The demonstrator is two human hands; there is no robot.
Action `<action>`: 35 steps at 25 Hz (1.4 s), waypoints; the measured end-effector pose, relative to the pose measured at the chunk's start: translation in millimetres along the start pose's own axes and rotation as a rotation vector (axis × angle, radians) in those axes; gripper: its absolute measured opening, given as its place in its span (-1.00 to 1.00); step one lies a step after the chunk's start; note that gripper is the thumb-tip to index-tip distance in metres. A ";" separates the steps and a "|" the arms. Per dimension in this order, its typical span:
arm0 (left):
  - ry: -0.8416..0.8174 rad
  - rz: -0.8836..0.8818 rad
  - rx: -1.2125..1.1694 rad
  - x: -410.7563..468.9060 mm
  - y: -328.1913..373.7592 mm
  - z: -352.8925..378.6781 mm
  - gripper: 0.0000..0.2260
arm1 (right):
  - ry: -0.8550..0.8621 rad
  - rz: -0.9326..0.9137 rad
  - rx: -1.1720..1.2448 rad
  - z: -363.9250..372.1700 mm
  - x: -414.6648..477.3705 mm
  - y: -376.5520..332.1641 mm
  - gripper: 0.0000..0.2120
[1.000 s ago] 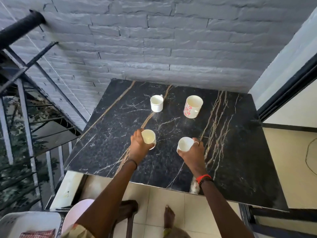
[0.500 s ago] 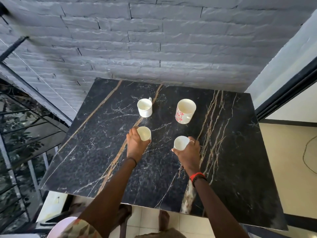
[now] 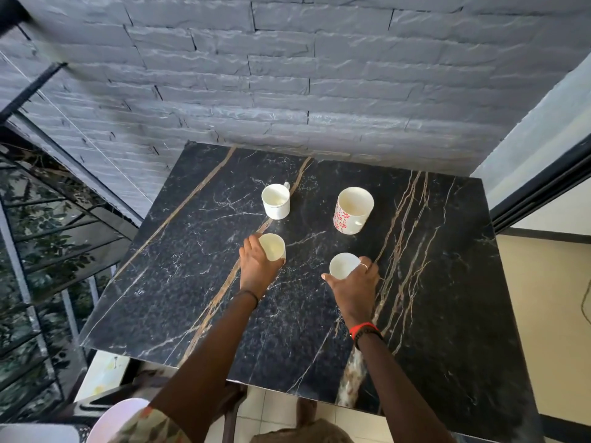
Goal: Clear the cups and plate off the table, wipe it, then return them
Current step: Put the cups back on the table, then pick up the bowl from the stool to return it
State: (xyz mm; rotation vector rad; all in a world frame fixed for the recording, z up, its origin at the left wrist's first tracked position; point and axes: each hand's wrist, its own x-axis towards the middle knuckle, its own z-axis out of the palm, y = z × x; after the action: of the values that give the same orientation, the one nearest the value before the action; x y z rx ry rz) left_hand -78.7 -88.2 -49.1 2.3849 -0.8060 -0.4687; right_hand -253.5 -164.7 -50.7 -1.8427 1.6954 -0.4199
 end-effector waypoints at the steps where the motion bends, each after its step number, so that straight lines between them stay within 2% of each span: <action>1: -0.005 0.003 -0.002 0.4 -0.9 -0.4 -0.30 | 0.006 0.007 -0.001 0.1 0.7 -1.9 -0.11; 8: -0.002 0.023 0.028 -0.3 -0.4 -2.3 -0.23 | -0.009 0.066 0.003 -3.9 9.0 -14.8 -0.03; 11: 0.058 -0.045 -0.104 -8.7 -0.7 -11.8 -0.21 | 0.004 0.118 0.020 -11.8 6.5 -15.3 0.00; 16: 0.290 -0.121 -0.396 -49.9 -55.4 -48.3 -0.44 | 0.191 0.037 0.086 -20.3 -25.3 -19.9 -0.24; 19: 0.451 -0.160 -0.463 -89.6 -106.6 -68.6 -0.58 | 0.191 -0.078 0.100 -10.6 -64.8 -36.0 -0.31; 24: 0.608 -0.255 -0.465 -173.5 -191.8 -87.5 -0.70 | 0.032 -0.382 0.161 38.0 -157.8 -73.7 -0.42; 28: 0.711 -0.478 -0.429 -245.2 -261.4 -99.9 -0.76 | -0.236 -0.605 0.212 90.9 -249.2 -83.2 -0.54; 32: 0.698 -0.652 -0.419 -303.6 -317.2 -95.5 -0.72 | -0.469 -0.779 0.181 145.3 -319.9 -63.1 -0.58; 35: 0.628 -0.905 -0.442 -320.4 -359.8 -84.0 -0.69 | -0.630 -0.788 0.082 187.5 -341.5 -43.8 -0.60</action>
State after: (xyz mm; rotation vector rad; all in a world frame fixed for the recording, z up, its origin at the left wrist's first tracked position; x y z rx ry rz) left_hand -122.8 385.8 -161.1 2.1397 0.6259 -0.1649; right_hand -153.7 208.9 -114.5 -2.2136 0.5022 -0.1656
